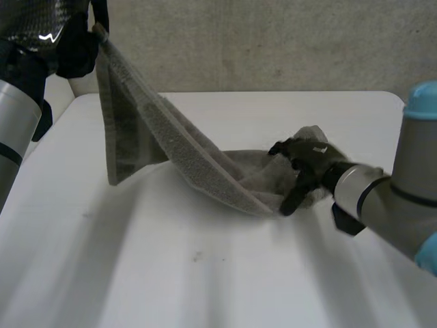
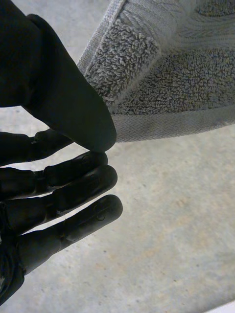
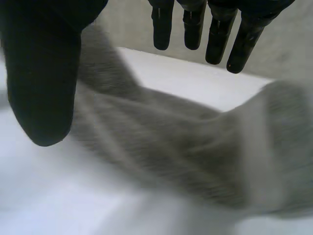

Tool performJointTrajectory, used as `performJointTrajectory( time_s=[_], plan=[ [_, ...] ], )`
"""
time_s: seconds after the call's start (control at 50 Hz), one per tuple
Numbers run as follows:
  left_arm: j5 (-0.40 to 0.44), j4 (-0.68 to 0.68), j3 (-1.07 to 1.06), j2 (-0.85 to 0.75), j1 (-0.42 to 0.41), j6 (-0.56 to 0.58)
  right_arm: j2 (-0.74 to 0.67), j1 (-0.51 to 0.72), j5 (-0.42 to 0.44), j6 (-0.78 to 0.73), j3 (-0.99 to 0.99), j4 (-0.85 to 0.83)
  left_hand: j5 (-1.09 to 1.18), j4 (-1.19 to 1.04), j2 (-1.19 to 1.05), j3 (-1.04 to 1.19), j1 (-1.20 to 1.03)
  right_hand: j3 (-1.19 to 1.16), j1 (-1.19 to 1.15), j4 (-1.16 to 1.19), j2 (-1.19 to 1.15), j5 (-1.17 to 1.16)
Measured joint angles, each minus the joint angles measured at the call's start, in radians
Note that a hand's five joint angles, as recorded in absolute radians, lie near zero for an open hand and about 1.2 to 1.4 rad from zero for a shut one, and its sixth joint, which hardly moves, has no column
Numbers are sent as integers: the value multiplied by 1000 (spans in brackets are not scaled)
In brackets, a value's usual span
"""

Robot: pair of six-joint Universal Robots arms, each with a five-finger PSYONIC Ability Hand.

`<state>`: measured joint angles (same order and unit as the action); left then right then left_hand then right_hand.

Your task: Fold the laundry

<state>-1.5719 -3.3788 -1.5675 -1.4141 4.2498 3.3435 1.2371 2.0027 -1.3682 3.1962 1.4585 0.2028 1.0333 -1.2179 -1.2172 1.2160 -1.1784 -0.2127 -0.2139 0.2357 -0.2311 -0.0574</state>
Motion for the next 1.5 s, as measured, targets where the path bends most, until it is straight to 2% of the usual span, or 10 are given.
performJointTrajectory(
  time_s=[0.2,0.28,0.34,0.46,0.66,1.06,1.22,1.28,1.4,1.5],
  plan=[
    [-6,16,34,0,-45,0,-59,113,38,199,24,-90,0,0,0,0,0,-141,-99,119,-129,-120],
    [-12,16,28,1,-46,-5,-141,159,-42,204,3,-216,0,0,0,0,0,-848,-719,827,-844,-794],
    [-18,15,21,1,-42,-6,-154,161,-111,185,-5,-264,0,0,0,0,0,-952,-760,934,-943,-901],
    [-28,12,-15,-1,-17,-7,-71,143,-244,13,-8,-331,0,0,0,0,0,-965,-760,951,-948,-915],
    [-15,11,-124,-84,64,-2,142,102,-198,-547,27,-188,3,0,0,0,0,-965,-760,953,-948,-919],
    [-12,51,-123,-454,8,18,-52,109,-121,-790,-51,187,3,0,0,0,0,-969,-760,956,-948,-922],
    [-28,1,267,-509,7,29,-221,109,-257,-852,-491,-135,4,0,0,1,0,-972,-760,958,-948,-922],
    [-67,-71,490,-520,3,19,-233,107,-284,-859,-633,-425,4,0,0,1,0,-972,-760,958,-948,-922],
    [-156,-178,656,-508,-9,0,-184,101,-217,-867,-637,-748,4,0,0,1,0,-972,-760,958,-948,-925],
    [-179,-187,558,-465,-14,-3,-155,99,-117,-863,-567,-662,4,0,0,1,0,-972,-760,958,-948,-927]
  ],
)
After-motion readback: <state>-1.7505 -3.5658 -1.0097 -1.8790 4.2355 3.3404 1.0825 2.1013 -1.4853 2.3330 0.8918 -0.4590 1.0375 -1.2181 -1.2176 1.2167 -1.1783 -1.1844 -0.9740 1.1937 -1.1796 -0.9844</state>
